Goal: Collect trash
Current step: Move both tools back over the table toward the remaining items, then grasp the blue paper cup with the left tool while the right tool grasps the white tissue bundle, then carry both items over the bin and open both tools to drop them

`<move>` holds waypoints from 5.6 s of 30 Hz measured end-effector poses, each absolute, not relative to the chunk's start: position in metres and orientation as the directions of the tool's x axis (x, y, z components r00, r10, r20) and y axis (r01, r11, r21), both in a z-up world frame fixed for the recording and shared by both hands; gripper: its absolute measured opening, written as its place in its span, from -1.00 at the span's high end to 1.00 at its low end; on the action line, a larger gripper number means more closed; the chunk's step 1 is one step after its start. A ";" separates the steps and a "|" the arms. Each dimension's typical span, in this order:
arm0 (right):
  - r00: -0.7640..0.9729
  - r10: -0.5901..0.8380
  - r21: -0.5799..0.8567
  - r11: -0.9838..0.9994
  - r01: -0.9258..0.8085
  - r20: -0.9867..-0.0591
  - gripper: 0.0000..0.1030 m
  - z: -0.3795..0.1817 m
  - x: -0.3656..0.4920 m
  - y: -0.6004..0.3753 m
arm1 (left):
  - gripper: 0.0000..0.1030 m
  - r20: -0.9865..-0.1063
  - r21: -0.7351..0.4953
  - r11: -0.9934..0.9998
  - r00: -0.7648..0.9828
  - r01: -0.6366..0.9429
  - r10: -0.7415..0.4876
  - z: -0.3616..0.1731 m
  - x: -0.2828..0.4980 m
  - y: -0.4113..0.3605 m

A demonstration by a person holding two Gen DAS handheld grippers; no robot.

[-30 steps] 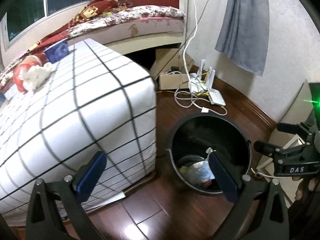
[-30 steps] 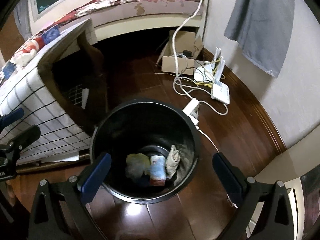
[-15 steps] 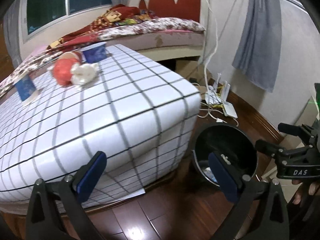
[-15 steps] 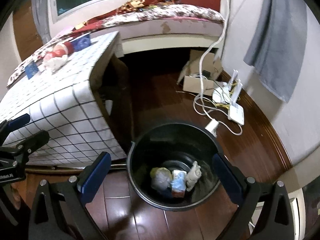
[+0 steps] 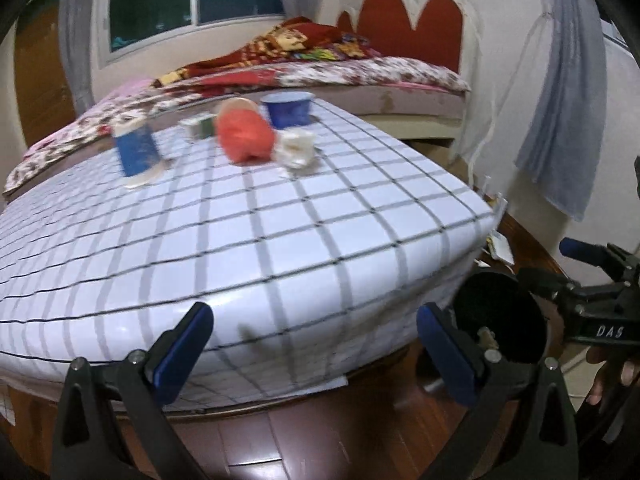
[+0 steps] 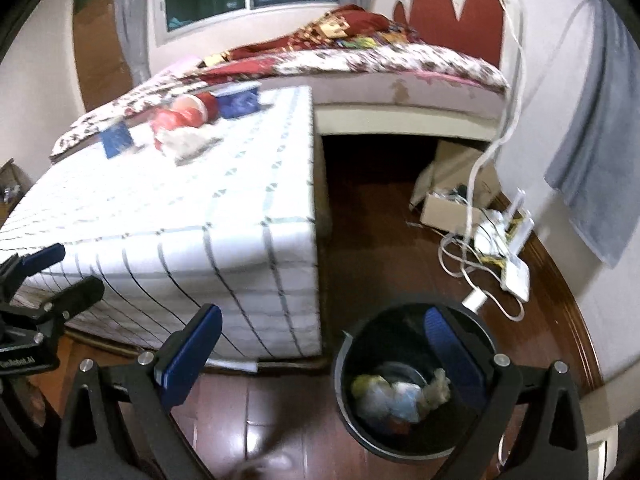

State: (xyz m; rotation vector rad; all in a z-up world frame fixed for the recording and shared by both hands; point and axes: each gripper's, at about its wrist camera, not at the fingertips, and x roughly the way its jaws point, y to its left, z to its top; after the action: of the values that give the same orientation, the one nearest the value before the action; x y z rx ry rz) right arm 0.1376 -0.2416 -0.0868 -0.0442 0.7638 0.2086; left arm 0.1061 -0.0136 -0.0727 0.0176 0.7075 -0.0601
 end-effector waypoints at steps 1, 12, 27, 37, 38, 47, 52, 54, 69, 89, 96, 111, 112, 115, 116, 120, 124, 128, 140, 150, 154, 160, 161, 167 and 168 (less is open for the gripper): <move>0.708 0.182 0.040 0.976 -0.212 -0.683 -0.98 -0.083 0.141 -0.235 | -0.98 -0.646 -0.004 0.999 0.762 0.043 -0.035 -0.071 0.106 -0.005; 0.707 0.253 0.048 0.954 -0.297 -0.660 -0.98 -0.043 0.228 -0.126 | -0.98 -0.624 0.016 0.991 0.773 -0.132 0.113 -0.057 0.135 0.086; 0.584 0.305 0.079 0.922 -0.379 -0.753 0.23 -0.075 0.318 -0.056 | -0.98 -0.653 -0.015 0.980 0.744 -0.201 0.142 -0.060 0.203 0.138; 0.632 0.268 0.064 0.943 -0.327 -0.727 0.31 -0.065 0.351 -0.082 | -0.98 -0.664 -0.020 0.972 0.730 -0.235 0.163 -0.054 0.267 0.166; 0.634 0.263 0.060 0.944 -0.324 -0.727 0.31 -0.065 0.354 -0.083 | -0.98 -0.667 -0.019 0.970 0.726 -0.242 0.168 -0.054 0.276 0.169; 0.626 0.255 0.057 0.946 -0.319 -0.737 0.31 -0.066 0.373 -0.089 | -0.90 -0.690 -0.064 0.964 0.709 -0.258 0.144 -0.060 0.322 0.184; 0.619 0.262 0.063 0.944 -0.325 -0.741 0.31 -0.067 0.372 -0.096 | -0.14 -0.715 -0.092 0.972 0.694 -0.216 0.087 -0.069 0.328 0.184; 0.624 0.264 0.059 0.942 -0.329 -0.735 0.32 -0.066 0.367 -0.099 | -0.08 -0.703 -0.091 0.976 0.707 -0.198 0.078 -0.065 0.320 0.182; 0.681 0.297 0.083 0.941 -0.329 -0.669 0.32 -0.042 0.299 -0.136 | -0.06 -0.647 -0.051 0.995 0.762 -0.085 0.032 -0.041 0.235 0.122; 0.745 0.276 0.032 0.946 -0.323 -0.607 0.32 -0.018 0.180 -0.175 | -0.07 -0.626 -0.071 0.997 0.776 0.038 -0.074 -0.034 0.158 0.050; 0.761 0.264 0.025 0.950 -0.310 -0.592 0.32 -0.012 0.159 -0.189 | -0.07 -0.613 -0.072 0.994 0.782 0.084 -0.110 -0.029 0.143 0.026; 0.787 0.228 0.030 0.966 -0.257 -0.573 0.32 -0.012 0.134 -0.223 | -0.07 -0.599 -0.076 0.980 0.778 0.181 -0.190 -0.026 0.136 -0.024; 0.789 0.223 0.029 0.967 -0.253 -0.573 0.32 -0.013 0.133 -0.226 | -0.07 -0.600 -0.077 0.978 0.775 0.192 -0.199 -0.026 0.136 -0.029; 0.791 0.212 0.032 0.971 -0.237 -0.574 0.32 -0.014 0.130 -0.236 | -0.07 -0.602 -0.073 0.974 0.769 0.216 -0.215 -0.027 0.135 -0.041; 0.793 0.205 0.033 0.973 -0.228 -0.574 0.32 -0.015 0.129 -0.241 | -0.07 -0.603 -0.072 0.972 0.766 0.225 -0.222 -0.027 0.134 -0.046; 0.796 0.186 0.043 0.979 -0.197 -0.577 0.32 -0.017 0.125 -0.259 | -0.07 -0.605 -0.068 0.964 0.757 0.259 -0.246 -0.028 0.133 -0.062; 0.798 0.162 0.049 0.985 -0.164 -0.580 0.32 -0.020 0.121 -0.279 | -0.07 -0.610 -0.067 0.954 0.745 0.291 -0.270 -0.030 0.132 -0.079; 0.798 0.143 0.058 0.989 -0.136 -0.585 0.32 -0.023 0.117 -0.297 | -0.07 -0.615 -0.066 0.944 0.731 0.325 -0.294 -0.031 0.133 -0.098; 0.783 0.081 0.065 0.997 -0.052 -0.616 0.32 -0.038 0.101 -0.348 | -0.07 -0.638 -0.074 0.899 0.672 0.431 -0.375 -0.042 0.132 -0.156; 0.748 0.079 0.073 0.997 -0.041 -0.659 0.32 -0.061 0.095 -0.383 | -0.11 -0.682 -0.093 0.858 0.595 0.505 -0.425 -0.068 0.133 -0.199; 0.722 0.086 0.077 0.996 -0.046 -0.686 0.32 -0.075 0.097 -0.392 | -0.11 -0.712 -0.092 0.843 0.557 0.530 -0.428 -0.084 0.135 -0.213; 0.660 0.095 0.071 0.995 -0.063 -0.745 0.32 -0.105 0.114 -0.403 | -0.16 -0.752 -0.127 0.830 0.492 0.543 -0.438 -0.107 0.148 -0.227; 0.648 0.099 0.072 0.995 -0.068 -0.755 0.32 -0.111 0.118 -0.405 | -0.16 -0.759 -0.130 0.829 0.484 0.544 -0.437 -0.110 0.149 -0.229; 0.590 0.125 0.105 0.992 -0.068 -0.798 0.32 -0.135 0.141 -0.418 | -0.16 -0.795 -0.137 0.824 0.435 0.549 -0.422 -0.130 0.161 -0.243; 0.578 0.129 0.106 0.992 -0.074 -0.806 0.32 -0.139 0.145 -0.418 | -0.16 -0.799 -0.142 0.824 0.427 0.548 -0.423 -0.133 0.162 -0.244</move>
State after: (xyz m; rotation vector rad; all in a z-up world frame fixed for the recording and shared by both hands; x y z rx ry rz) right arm 0.1446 -0.4181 -0.1386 0.0625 0.9469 0.1191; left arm 0.1623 -0.2444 -0.1325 0.1474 0.9522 -0.6091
